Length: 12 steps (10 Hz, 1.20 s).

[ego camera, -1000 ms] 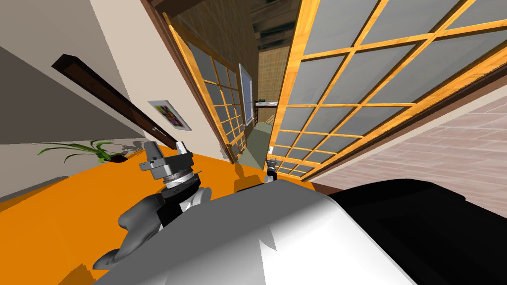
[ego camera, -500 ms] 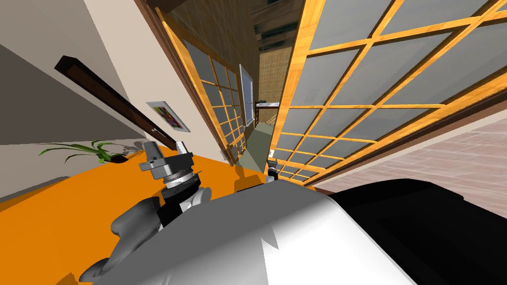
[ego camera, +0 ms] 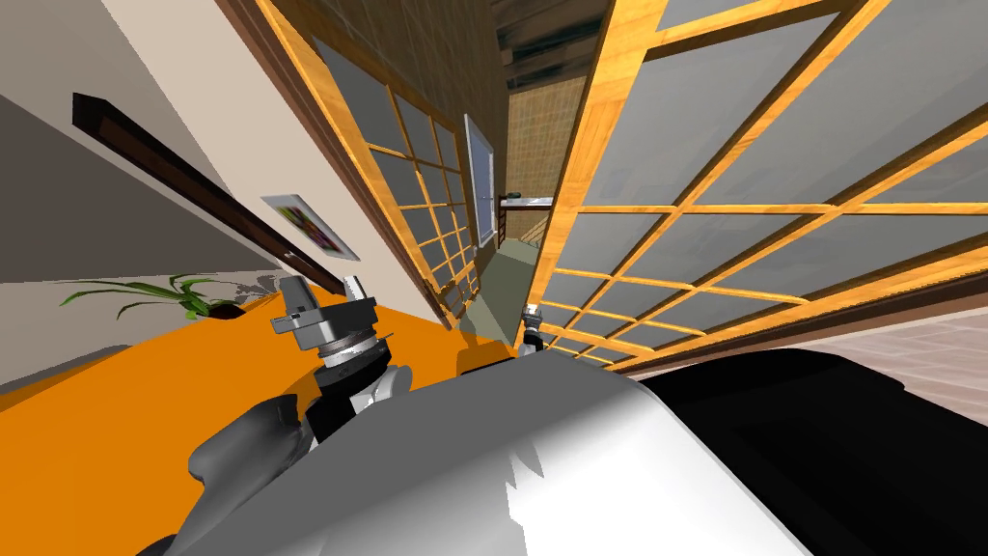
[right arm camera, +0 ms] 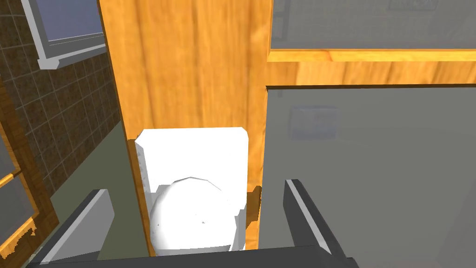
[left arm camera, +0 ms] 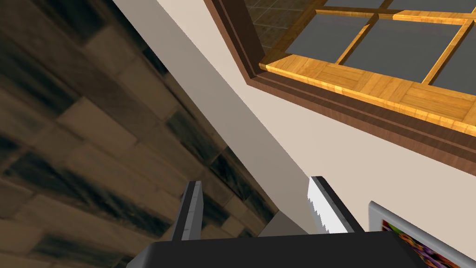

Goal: Push the door open

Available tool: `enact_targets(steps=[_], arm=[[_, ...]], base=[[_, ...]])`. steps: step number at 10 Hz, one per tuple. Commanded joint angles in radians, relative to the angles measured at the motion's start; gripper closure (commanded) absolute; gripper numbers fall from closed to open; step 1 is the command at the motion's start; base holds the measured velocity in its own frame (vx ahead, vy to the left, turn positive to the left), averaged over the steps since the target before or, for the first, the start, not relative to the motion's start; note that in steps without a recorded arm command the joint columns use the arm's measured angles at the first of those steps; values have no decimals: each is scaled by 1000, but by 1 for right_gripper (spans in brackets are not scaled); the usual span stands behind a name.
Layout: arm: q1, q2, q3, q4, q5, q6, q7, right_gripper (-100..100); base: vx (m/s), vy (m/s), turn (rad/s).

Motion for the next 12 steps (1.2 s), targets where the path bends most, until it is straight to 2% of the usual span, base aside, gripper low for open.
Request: enact_targets(steps=[1, 2, 7, 12], arm=[[0, 0, 0, 0, 0, 0, 0, -100], [0, 0, 0, 0, 0, 0, 0, 100], [0, 0, 0, 0, 0, 0, 0, 100], [-1, -10, -35, 6, -29, -3, 8, 100]], base=[[65, -30, 2], [-14, 7, 1], [-10, 5, 1], [175, -25, -36]])
